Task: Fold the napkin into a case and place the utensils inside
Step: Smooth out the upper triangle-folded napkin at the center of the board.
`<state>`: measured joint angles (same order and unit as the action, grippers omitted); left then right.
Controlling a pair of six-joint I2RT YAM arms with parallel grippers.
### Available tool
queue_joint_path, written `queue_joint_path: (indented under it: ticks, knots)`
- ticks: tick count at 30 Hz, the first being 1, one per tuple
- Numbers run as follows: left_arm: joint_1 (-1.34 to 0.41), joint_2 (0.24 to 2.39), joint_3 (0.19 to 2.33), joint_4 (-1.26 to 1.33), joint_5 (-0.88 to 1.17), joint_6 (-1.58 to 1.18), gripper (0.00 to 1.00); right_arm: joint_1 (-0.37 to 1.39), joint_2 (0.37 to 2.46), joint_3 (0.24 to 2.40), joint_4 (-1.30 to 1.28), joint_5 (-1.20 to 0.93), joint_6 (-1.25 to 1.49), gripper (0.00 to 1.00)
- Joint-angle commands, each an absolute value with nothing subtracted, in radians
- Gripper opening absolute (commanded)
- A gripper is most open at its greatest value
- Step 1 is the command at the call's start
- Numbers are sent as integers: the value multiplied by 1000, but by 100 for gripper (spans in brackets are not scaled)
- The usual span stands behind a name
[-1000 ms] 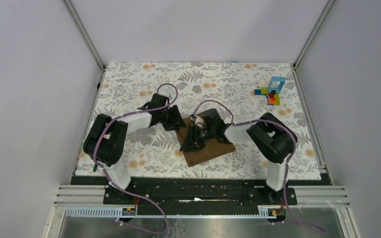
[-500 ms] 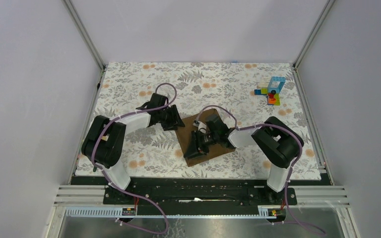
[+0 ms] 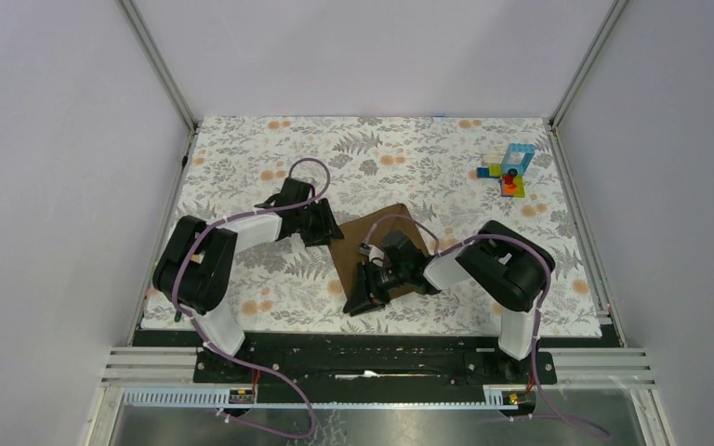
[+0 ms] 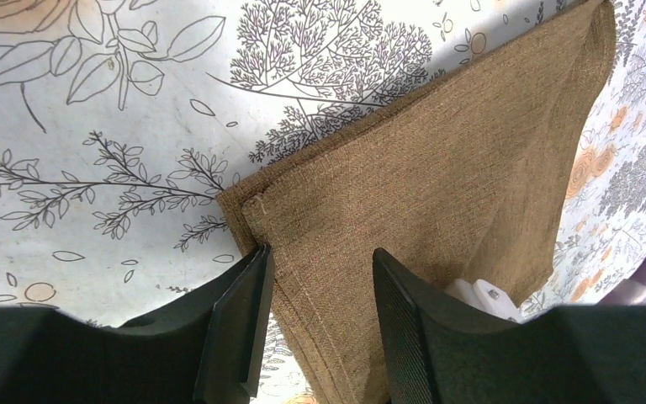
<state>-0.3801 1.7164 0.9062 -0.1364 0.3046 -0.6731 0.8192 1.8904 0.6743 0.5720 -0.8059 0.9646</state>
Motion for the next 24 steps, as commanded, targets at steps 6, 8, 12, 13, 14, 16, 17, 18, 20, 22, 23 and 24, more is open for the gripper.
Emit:
queue_joint_path:
  ticks: [6, 8, 12, 13, 14, 16, 17, 18, 20, 22, 23, 24]
  knots:
    - [-379, 1632, 946, -224, 191, -609, 54, 844, 1723, 762, 327, -729, 825, 50]
    - [-382, 1576, 964, -252, 201, -610, 58, 843, 1665, 844, 178, -680, 735, 56]
    - [-392, 1468, 985, -317, 204, -612, 66, 805, 1592, 1011, -93, -523, 577, 65]
    - [-394, 1444, 982, -328, 211, -615, 68, 782, 1587, 1045, -135, -490, 550, 68]
    - [-399, 1424, 974, -331, 224, -620, 70, 747, 1587, 1075, -169, -470, 535, 71]
    - [-415, 1394, 951, -323, 267, -637, 72, 667, 1593, 1129, -212, -458, 527, 75]
    - [-425, 1386, 934, -313, 296, -651, 71, 627, 1597, 1145, -214, -458, 524, 75]
    - [-438, 1377, 913, -291, 324, -669, 70, 589, 1600, 1157, -215, -449, 522, 76]
    - [-461, 1358, 854, -241, 363, -707, 67, 517, 1623, 1185, -214, -428, 516, 76]
    - [-486, 1341, 806, -215, 354, -733, 64, 462, 1668, 1226, -218, -432, 510, 75]
    - [-498, 1338, 785, -199, 353, -746, 62, 441, 1694, 1246, -218, -438, 507, 75]
    - [-514, 1338, 763, -175, 360, -760, 60, 426, 1727, 1271, -218, -438, 501, 75]
